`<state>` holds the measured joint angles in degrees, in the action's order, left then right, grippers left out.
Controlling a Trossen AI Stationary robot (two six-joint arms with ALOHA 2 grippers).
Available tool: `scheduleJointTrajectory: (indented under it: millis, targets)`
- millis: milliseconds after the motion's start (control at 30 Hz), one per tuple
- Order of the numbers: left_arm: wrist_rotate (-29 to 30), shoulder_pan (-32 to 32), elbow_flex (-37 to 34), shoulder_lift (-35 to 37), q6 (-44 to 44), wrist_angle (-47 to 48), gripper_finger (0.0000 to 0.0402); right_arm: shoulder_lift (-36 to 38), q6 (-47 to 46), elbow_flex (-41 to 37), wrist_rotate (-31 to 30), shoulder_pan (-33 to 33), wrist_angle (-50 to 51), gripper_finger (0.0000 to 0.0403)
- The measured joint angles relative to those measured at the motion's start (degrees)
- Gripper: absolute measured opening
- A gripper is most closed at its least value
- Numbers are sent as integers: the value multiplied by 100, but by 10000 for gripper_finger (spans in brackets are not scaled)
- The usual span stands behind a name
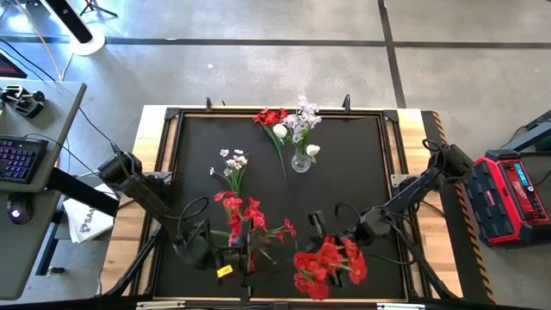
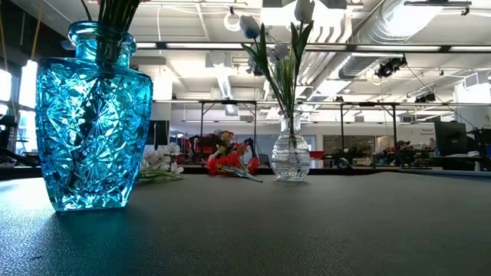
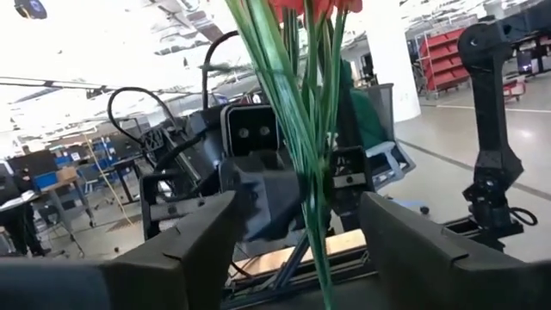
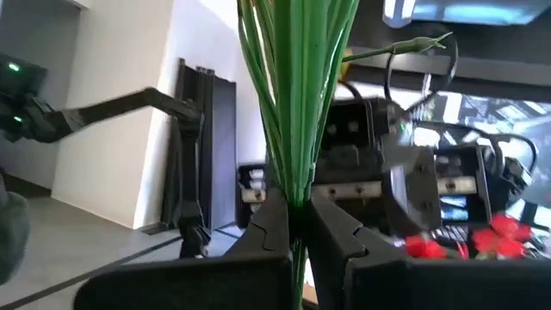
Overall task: Sort flowers into vase by color
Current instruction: Put the red flowers into the blue vase
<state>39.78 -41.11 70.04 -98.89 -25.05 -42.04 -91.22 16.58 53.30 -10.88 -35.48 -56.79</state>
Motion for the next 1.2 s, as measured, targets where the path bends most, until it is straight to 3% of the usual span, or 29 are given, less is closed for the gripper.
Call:
scheduleJointTrajectory:
  millis: [467,767,900,1067,1200]
  targets:
    - [-104,649,83,0,1106,402,251,2,-625,0,-217,401,662,0]
    - [-930,969,83,0,1684,688,242,0,-628,0,-627,399,1072,0]
    - [-948,967,83,0,1695,686,213,1,-666,0,-630,399,1084,0]
    - [-949,915,83,2,1658,684,149,0,-668,0,-648,399,1088,1]
    - [-1062,868,83,6,1404,669,87,0,-715,0,-643,393,1116,31]
